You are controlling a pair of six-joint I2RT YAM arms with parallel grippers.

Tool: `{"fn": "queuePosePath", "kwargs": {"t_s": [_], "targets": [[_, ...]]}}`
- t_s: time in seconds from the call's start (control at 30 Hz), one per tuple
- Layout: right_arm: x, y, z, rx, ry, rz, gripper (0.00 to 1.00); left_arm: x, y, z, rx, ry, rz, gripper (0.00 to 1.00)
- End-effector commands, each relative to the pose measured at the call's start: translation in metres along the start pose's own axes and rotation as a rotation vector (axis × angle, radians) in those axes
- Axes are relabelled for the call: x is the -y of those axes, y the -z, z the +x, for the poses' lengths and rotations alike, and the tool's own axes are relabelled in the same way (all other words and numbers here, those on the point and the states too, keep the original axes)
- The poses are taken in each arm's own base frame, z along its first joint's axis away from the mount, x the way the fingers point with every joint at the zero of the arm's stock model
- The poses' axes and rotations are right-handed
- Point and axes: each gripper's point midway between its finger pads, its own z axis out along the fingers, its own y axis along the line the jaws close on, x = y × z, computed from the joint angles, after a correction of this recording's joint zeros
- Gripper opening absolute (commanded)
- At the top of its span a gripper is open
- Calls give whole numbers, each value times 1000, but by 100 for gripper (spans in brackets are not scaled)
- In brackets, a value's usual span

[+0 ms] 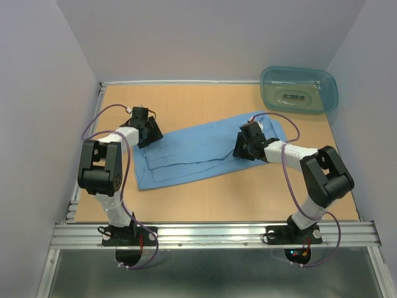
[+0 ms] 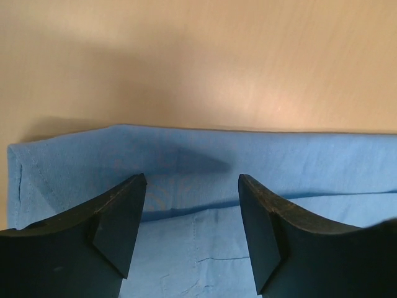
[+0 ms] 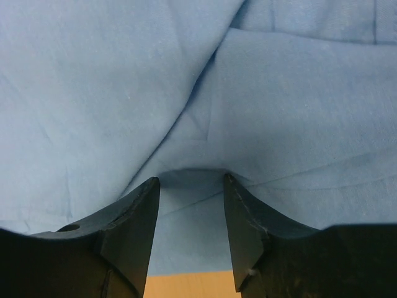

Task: Fold and stack the long sleeve shirts
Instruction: Fold the shirt

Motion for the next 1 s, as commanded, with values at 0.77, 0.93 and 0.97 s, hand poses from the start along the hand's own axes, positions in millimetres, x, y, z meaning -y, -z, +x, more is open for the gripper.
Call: {"fn": "queuePosePath", "kwargs": {"t_s": [0.77, 0.93, 0.97], "targets": [[-109, -72, -238, 396, 441, -62, 68, 108, 139, 154, -367, -74, 570, 79], [-123, -5, -225, 386, 346, -206, 72, 126, 173, 122, -257, -160, 634, 80], [-131, 25, -229, 411, 329, -262, 72, 121, 176, 113, -208, -167, 598, 80]]}}
